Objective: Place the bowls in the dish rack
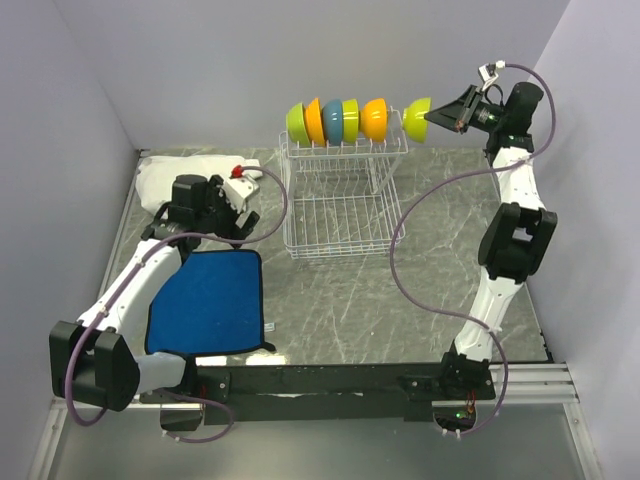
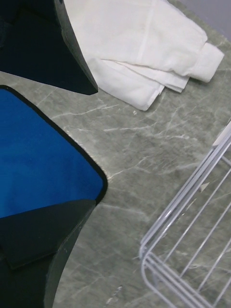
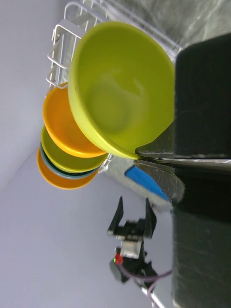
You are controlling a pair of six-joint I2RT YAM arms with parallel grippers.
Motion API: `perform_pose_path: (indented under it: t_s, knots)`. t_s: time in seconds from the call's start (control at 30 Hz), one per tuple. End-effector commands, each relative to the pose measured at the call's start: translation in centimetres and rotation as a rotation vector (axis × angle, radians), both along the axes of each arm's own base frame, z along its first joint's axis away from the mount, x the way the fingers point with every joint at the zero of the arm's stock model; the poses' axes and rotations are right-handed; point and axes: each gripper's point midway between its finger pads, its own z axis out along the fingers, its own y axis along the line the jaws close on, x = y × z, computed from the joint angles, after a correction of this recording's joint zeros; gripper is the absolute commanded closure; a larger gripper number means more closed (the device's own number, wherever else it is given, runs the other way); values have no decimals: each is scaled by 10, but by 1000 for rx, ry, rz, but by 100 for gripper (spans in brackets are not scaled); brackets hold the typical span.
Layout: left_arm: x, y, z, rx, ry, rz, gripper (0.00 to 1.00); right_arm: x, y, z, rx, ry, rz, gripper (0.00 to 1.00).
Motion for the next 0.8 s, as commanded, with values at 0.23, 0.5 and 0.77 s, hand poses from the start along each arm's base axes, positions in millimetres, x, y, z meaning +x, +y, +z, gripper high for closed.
perform_pose_path:
  t_s: [0.23,0.5,0.77]
  knots:
    - [-7,9,-14,176,113,-125,3,-11,12,69,52,-211,143,100]
    - [26,7,-8,159,98,-63,3,-6,34,53,74,-180,197,100]
    - [27,13,-16,208,130,-66,3,-1,36,45,98,-176,205,100]
